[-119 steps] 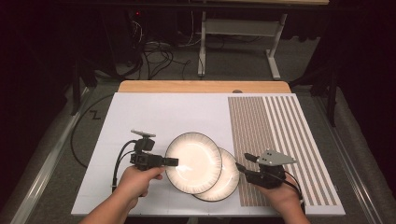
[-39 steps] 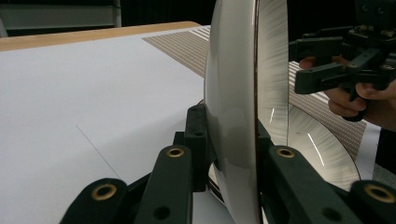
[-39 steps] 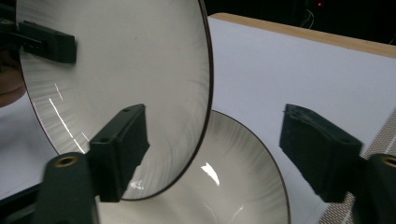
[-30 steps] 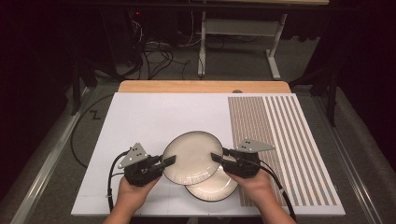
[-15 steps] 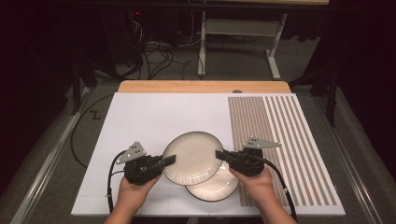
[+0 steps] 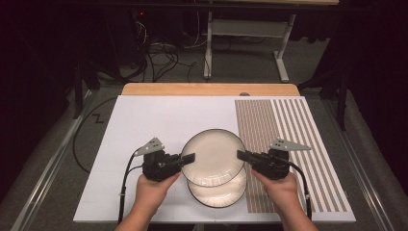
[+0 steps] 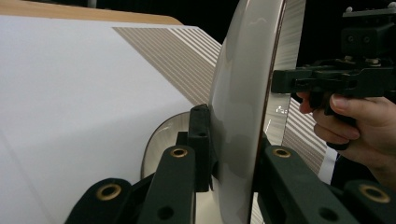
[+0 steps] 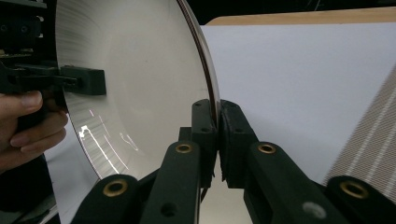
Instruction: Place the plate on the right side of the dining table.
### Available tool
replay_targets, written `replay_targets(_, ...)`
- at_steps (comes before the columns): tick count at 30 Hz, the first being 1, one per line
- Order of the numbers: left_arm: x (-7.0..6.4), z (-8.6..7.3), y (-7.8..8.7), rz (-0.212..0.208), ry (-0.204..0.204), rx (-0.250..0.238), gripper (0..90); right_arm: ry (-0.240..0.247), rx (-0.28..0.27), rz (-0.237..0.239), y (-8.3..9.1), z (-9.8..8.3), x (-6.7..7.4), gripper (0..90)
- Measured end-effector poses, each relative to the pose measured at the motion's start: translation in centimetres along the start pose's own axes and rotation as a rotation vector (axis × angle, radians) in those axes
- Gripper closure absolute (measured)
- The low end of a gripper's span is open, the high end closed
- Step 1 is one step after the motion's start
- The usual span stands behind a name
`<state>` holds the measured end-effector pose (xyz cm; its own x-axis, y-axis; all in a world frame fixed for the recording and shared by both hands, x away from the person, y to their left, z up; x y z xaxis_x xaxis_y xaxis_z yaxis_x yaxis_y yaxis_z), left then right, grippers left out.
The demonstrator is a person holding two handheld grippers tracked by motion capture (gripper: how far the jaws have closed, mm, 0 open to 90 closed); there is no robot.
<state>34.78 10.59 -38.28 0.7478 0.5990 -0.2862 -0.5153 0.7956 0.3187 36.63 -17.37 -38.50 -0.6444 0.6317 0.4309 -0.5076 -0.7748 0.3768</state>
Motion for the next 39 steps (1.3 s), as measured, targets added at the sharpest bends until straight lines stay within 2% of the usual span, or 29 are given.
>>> replay_targets(10, -1.1, 2.7, -5.1, -0.053, -0.021, 0.088, 79.8, -0.047, -0.032, -0.057, 3.7, 1.0, -3.5, 87.9)
replay_targets(15, -1.4, 3.6, -7.8, -0.082, -0.015, 0.120, 79.7, -0.069, -0.055, -0.093, 5.4, 1.4, -5.2, 87.9)
replay_targets(19, -1.8, 4.0, -10.3, -0.099, -0.021, 0.164, 79.6, -0.087, -0.071, -0.130, 6.8, 1.4, -6.8, 87.9)
replay_targets(28, -3.0, 5.1, -15.7, -0.115, -0.032, 0.230, 78.7, -0.127, -0.107, -0.220, 9.9, 1.1, -10.1, 87.7)
replay_targets(35, -3.0, 5.6, -19.5, -0.112, -0.036, 0.284, 77.4, -0.162, -0.131, -0.291, 11.6, 0.8, -12.2, 87.9)
replay_targets(39, -3.1, 5.7, -21.4, -0.115, -0.040, 0.302, 77.3, -0.188, -0.138, -0.315, 12.2, 0.4, -13.5, 87.9)
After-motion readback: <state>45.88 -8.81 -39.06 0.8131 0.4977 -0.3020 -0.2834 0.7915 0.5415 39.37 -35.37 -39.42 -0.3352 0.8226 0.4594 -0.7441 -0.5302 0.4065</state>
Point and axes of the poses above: each handheld gripper's, and its own axes: y roughly backward along the jaws, z roughly out of its top, x roughly to its left, the point moved 4 cm from there along -y, roughly forward along the jaws, and after that the axes turned 7 degrees about -y, right-handed, at the moved point
